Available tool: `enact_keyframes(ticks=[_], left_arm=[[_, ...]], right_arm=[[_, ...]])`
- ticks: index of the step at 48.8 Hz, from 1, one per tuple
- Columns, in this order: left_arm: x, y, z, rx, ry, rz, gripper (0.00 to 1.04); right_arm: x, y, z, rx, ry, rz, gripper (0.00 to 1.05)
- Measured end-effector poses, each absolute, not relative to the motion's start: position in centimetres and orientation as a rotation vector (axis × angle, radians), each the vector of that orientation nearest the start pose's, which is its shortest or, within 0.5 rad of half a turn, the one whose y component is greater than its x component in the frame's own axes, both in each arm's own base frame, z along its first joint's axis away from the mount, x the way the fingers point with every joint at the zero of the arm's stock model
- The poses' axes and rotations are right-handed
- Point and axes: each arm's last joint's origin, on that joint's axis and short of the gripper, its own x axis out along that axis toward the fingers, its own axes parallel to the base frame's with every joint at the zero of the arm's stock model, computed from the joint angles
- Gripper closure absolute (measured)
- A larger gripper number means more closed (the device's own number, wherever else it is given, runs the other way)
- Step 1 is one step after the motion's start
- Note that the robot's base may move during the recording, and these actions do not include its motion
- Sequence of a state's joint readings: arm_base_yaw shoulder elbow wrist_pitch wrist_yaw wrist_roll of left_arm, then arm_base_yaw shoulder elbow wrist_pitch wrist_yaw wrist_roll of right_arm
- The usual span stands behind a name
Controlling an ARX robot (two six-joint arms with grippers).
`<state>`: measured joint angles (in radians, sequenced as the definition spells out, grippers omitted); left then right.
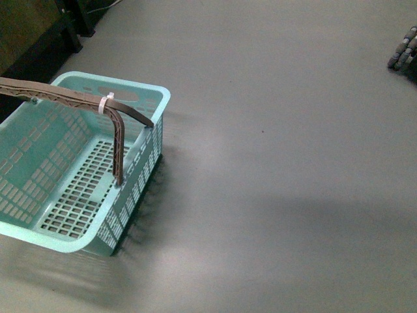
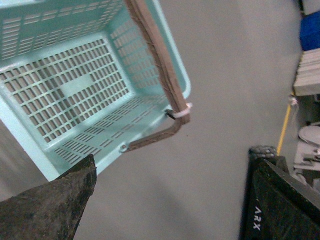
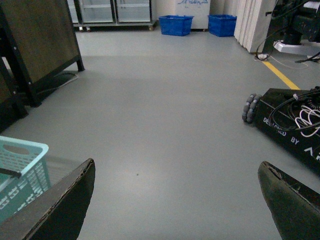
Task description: Pick mango and avocado into basket
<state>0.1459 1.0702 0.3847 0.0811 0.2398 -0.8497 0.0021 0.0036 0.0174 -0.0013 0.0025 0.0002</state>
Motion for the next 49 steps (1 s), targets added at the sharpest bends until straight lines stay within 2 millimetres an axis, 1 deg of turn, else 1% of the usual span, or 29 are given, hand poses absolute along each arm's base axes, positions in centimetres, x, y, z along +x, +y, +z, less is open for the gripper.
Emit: enact_keyframes(ticks=[11, 14, 21, 30, 37, 42, 43, 46, 47, 48, 49], left_arm=[[24.6, 3.2, 13.2, -1.015, 0.663, 0.26, 0.09], [26.2, 3.4, 12.2, -1.043, 0.667, 0.274, 0.09], [30.8, 4.2, 9.9, -1.127, 0.643, 0.296, 0.09], [35.1, 4.9, 7.1, -1.197, 0.641, 0.338, 0.09], [38.4, 4.8, 5.9, -1.209, 0.616, 0.333, 0.09], [40.1, 4.6, 5.2, -1.198, 0.617, 0.347, 0.09], [40.4, 4.5, 5.0, -1.191, 0.622, 0.356, 0.1], [40.8, 4.3, 4.5, -1.179, 0.629, 0.375, 0.2], [40.8, 4.3, 4.3, -1.178, 0.631, 0.378, 0.22], [40.9, 4.3, 4.1, -1.174, 0.631, 0.387, 0.27], [40.9, 4.3, 4.0, -1.173, 0.632, 0.39, 0.29]], right_arm=[[9.7, 0.0, 16.9, 0.001, -0.012, 0.0, 0.09], [9.7, 0.0, 16.9, 0.001, -0.012, 0.0, 0.09], [9.7, 0.0, 16.9, 0.001, -0.012, 0.0, 0.09], [9.7, 0.0, 16.9, 0.0, -0.012, 0.0, 0.09], [9.7, 0.0, 16.9, 0.001, -0.012, 0.0, 0.09], [9.7, 0.0, 16.9, 0.001, -0.012, 0.0, 0.09], [9.7, 0.0, 16.9, 0.001, -0.012, 0.0, 0.09], [9.7, 0.0, 16.9, 0.001, -0.012, 0.0, 0.09], [9.7, 0.0, 16.9, 0.001, -0.012, 0.0, 0.09], [9.7, 0.0, 16.9, 0.001, -0.012, 0.0, 0.09], [9.7, 0.0, 16.9, 0.001, -0.012, 0.0, 0.09]])
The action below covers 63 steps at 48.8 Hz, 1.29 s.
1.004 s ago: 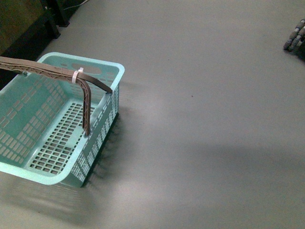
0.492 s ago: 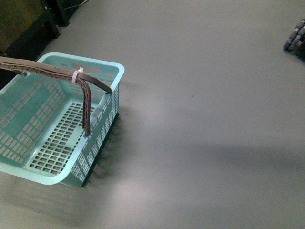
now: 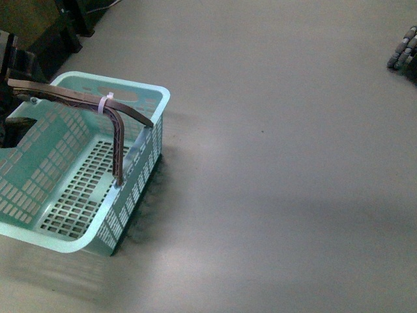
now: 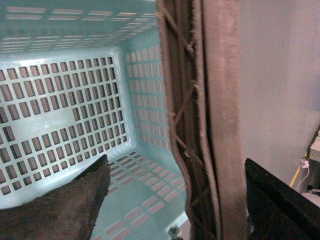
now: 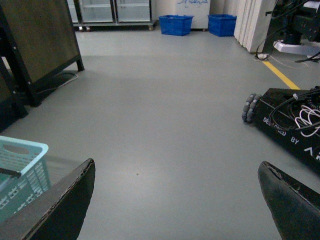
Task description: Pick mango and avocado into basket
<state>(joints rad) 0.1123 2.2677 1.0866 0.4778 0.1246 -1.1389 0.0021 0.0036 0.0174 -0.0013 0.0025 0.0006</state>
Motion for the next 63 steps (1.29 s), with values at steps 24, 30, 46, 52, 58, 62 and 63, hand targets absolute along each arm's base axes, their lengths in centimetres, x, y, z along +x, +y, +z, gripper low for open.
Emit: enact_keyframes(ticks=[24, 30, 46, 52, 58, 62, 63], left_arm=[[40.7, 3.2, 4.6, -1.256, 0.561, 0.405, 0.83], [38.8, 2.5, 5.7, -1.275, 0.572, 0.392, 0.83], [31.3, 1.3, 18.4, -1.42, 0.395, 0.274, 0.83], [26.9, 1.3, 21.7, -1.456, 0.336, 0.259, 0.83], [24.1, 1.4, 23.5, -1.474, 0.308, 0.255, 0.83], [22.4, 1.6, 24.9, -1.481, 0.284, 0.247, 0.83], [22.1, 1.6, 25.1, -1.481, 0.279, 0.245, 0.83]], right_arm=[[9.7, 0.0, 16.9, 0.001, -0.012, 0.0, 0.09], [9.7, 0.0, 16.9, 0.0, -0.012, 0.0, 0.09], [9.7, 0.0, 16.9, 0.001, -0.012, 0.0, 0.09], [9.7, 0.0, 16.9, 0.0, -0.012, 0.0, 0.09], [9.7, 0.0, 16.9, 0.001, -0.012, 0.0, 0.09], [9.7, 0.0, 16.9, 0.001, -0.012, 0.0, 0.09], [9.7, 0.0, 16.9, 0.001, -0.012, 0.0, 0.09]])
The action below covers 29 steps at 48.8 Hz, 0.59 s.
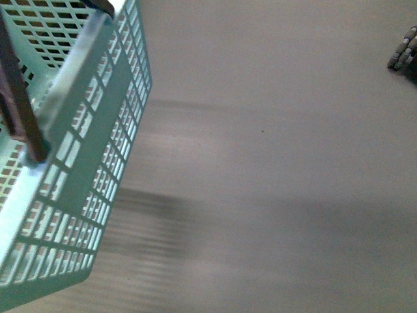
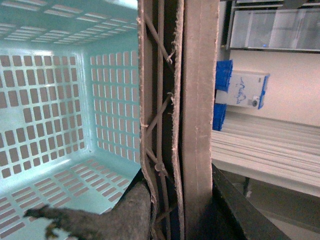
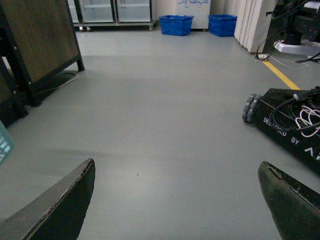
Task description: Pick mango and avocado into basket
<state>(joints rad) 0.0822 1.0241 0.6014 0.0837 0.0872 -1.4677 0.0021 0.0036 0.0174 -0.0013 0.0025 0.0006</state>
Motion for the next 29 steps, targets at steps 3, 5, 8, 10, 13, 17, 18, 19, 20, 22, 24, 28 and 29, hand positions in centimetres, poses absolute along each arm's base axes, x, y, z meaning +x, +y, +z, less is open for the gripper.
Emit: enact_keyframes(ticks=[3, 5, 8, 10, 13, 17, 18, 19, 20, 22, 24, 28, 29], left_arm=[[20.9, 1.6, 26.1, -1.481, 0.262, 0.238, 0.84], [20.4, 1.6, 26.5, -1.48, 0.253, 0.234, 0.84], [19.8, 1.6, 27.2, -1.48, 0.227, 0.214, 0.84], [19.8, 1.7, 27.5, -1.479, 0.216, 0.209, 0.84], [19.8, 1.7, 27.5, -1.479, 0.214, 0.212, 0.84], [19.8, 1.7, 27.4, -1.48, 0.219, 0.216, 0.84], [19.8, 1.7, 27.4, -1.48, 0.219, 0.216, 0.84], [19.8, 1.7, 27.4, -1.479, 0.219, 0.216, 0.84], [19.8, 1.7, 27.4, -1.479, 0.219, 0.216, 0.84], [19.8, 1.7, 27.4, -1.479, 0.22, 0.216, 0.84], [19.8, 1.7, 27.4, -1.479, 0.22, 0.216, 0.84], [19.8, 1.7, 27.4, -1.479, 0.221, 0.217, 0.84], [19.8, 1.7, 27.4, -1.479, 0.221, 0.217, 0.84]], right_arm=[[9.7, 0.0, 16.9, 0.001, -0.012, 0.0, 0.09], [9.7, 0.0, 16.9, 0.001, -0.012, 0.0, 0.09], [9.7, 0.0, 16.9, 0.001, -0.012, 0.0, 0.09], [9.7, 0.0, 16.9, 0.001, -0.012, 0.0, 0.09], [9.7, 0.0, 16.9, 0.001, -0.012, 0.0, 0.09], [9.7, 0.0, 16.9, 0.001, -0.012, 0.0, 0.09], [9.7, 0.0, 16.9, 0.001, -0.012, 0.0, 0.09], [9.7, 0.0, 16.9, 0.001, -0.012, 0.0, 0.09], [9.7, 0.0, 16.9, 0.001, -0.012, 0.0, 0.09], [9.7, 0.0, 16.9, 0.0, -0.012, 0.0, 0.09], [9.7, 0.0, 16.9, 0.001, -0.012, 0.0, 0.09], [9.7, 0.0, 16.9, 0.001, -0.012, 0.0, 0.09], [9.7, 0.0, 16.9, 0.001, -0.012, 0.0, 0.09]])
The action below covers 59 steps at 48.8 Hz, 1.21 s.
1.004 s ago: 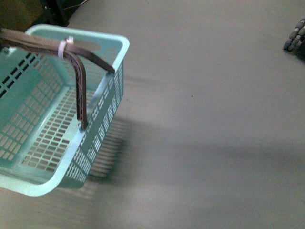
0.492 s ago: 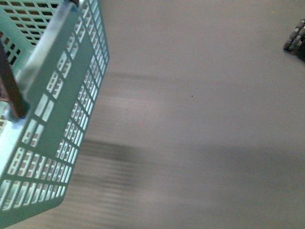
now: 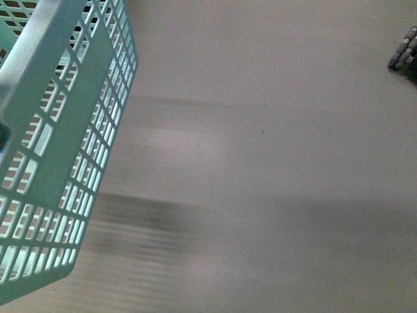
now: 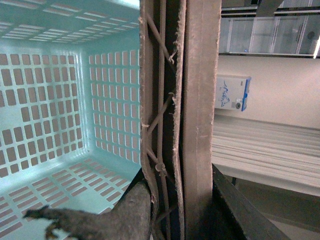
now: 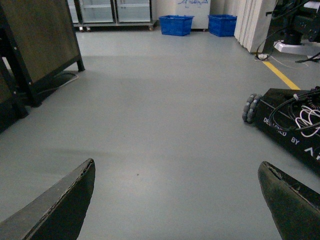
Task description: Pick mango and avocado into basket
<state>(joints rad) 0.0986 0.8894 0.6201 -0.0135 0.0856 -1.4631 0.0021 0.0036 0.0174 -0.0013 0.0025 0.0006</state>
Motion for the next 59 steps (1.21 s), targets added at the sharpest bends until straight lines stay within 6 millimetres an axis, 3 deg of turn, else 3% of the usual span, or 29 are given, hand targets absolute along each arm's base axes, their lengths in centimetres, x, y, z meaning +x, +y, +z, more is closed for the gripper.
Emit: enact_keyframes(ticks=[59], left_arm=[[19.79, 1.71, 27.42, -1.479, 0.221, 0.217, 0.84]], right_arm=[[9.68, 0.01, 16.9, 0.001, -0.012, 0.0, 0.09]])
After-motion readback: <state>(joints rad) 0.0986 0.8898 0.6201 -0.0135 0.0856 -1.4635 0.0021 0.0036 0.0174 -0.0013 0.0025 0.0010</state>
